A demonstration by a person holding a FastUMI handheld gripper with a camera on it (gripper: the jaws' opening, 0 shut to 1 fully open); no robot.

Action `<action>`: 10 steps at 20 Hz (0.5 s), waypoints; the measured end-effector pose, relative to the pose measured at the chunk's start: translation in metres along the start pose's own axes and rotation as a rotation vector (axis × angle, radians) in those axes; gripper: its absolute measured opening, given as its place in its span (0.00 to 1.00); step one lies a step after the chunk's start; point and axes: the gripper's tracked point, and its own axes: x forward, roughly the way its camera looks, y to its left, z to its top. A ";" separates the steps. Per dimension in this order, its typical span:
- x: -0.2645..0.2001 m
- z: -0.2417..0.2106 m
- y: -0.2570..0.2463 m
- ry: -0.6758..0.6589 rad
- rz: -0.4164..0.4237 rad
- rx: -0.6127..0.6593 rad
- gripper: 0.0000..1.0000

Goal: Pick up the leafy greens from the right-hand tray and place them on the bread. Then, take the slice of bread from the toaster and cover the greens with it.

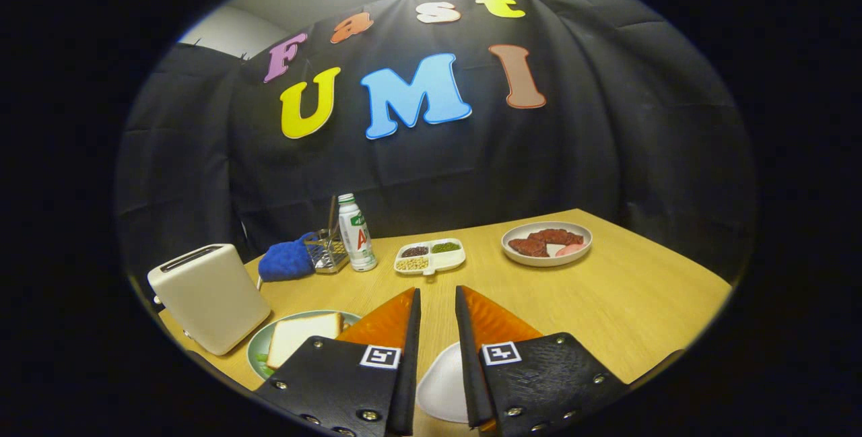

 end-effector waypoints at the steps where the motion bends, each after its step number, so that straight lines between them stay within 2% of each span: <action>1: 0.000 0.004 -0.008 -0.013 0.002 -0.018 0.30; 4: -0.004 0.018 -0.048 -0.032 -0.073 -0.040 0.30; 6: -0.007 0.028 -0.061 -0.059 -0.088 -0.027 0.30; 8: -0.009 0.036 -0.076 -0.077 -0.087 -0.037 0.30; 10: -0.010 0.046 -0.083 -0.099 -0.031 -0.063 0.30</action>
